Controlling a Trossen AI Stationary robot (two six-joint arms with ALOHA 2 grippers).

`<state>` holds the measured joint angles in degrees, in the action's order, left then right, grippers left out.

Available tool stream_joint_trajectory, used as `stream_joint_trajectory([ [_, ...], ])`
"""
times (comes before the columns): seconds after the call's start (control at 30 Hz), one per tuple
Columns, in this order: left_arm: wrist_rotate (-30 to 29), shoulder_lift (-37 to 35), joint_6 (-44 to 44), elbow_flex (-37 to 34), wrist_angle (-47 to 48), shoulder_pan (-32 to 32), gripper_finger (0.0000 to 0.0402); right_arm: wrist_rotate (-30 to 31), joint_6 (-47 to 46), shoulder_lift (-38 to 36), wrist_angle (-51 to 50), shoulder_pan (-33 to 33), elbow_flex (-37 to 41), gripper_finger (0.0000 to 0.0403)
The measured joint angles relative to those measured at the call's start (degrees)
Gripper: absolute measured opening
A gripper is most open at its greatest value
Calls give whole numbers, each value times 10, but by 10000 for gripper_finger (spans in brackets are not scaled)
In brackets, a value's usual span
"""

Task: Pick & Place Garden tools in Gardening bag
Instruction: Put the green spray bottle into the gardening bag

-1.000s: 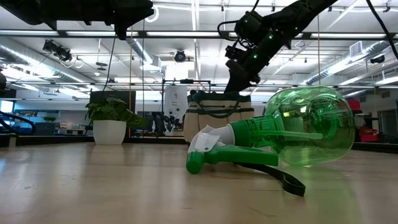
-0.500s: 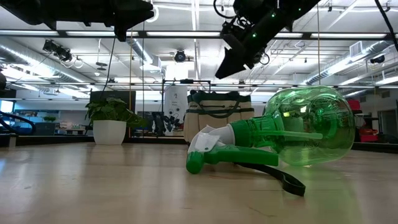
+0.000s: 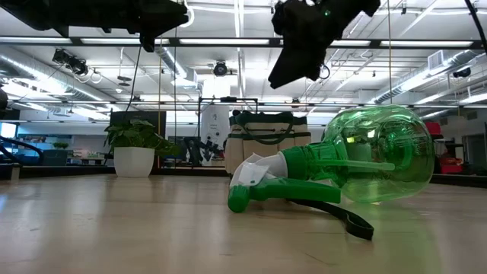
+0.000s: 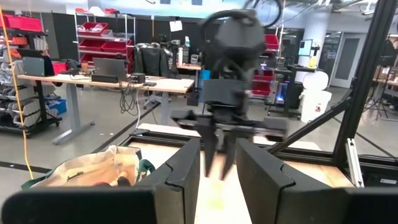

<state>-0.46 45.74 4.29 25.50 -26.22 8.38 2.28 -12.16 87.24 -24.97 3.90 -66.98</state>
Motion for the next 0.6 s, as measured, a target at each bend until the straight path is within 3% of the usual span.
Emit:
stream_joint_trajectory([
  [0.6,8,0,26,0,5,0,108,1,-129,2,-1,-129,0,102],
])
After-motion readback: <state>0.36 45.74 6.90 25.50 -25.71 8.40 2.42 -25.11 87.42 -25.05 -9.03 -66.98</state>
